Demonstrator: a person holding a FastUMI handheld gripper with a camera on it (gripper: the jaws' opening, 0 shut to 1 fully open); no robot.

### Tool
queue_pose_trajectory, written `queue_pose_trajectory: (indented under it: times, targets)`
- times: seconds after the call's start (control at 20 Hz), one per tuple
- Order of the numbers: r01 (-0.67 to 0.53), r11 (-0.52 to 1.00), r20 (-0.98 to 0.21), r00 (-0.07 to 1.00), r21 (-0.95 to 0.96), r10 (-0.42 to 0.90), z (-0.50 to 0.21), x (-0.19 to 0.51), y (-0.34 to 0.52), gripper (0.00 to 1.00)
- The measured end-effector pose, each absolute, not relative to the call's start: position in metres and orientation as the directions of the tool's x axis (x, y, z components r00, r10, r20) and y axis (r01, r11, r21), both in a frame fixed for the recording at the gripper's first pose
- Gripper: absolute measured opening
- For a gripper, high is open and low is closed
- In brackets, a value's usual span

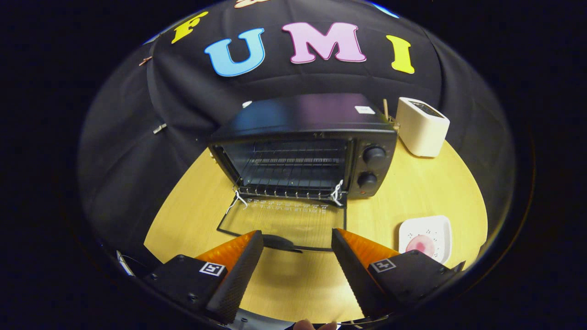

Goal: Open the toaster oven, put the food inside, and close the toaster oven door.

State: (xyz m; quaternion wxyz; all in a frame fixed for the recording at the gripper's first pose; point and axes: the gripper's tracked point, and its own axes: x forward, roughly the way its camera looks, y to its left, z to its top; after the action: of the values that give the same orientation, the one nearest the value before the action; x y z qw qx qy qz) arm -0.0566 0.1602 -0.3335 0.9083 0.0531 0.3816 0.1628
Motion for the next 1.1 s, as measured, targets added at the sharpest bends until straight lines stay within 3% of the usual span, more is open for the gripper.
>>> queue_pose_trajectory:
  times: [0.35,0.75,1.1]
  targets:
    - [-0.240,0.950,-0.704,0.638,0.201,0.310,-0.323,-0.038,0.049,0.98]
    - [-0.233,0.967,-0.813,0.539,0.107,0.220,-0.376,-0.035,-0.074,0.98]
    - [-0.198,0.976,-0.882,0.440,0.090,0.170,-0.427,-0.032,-0.124,0.99]
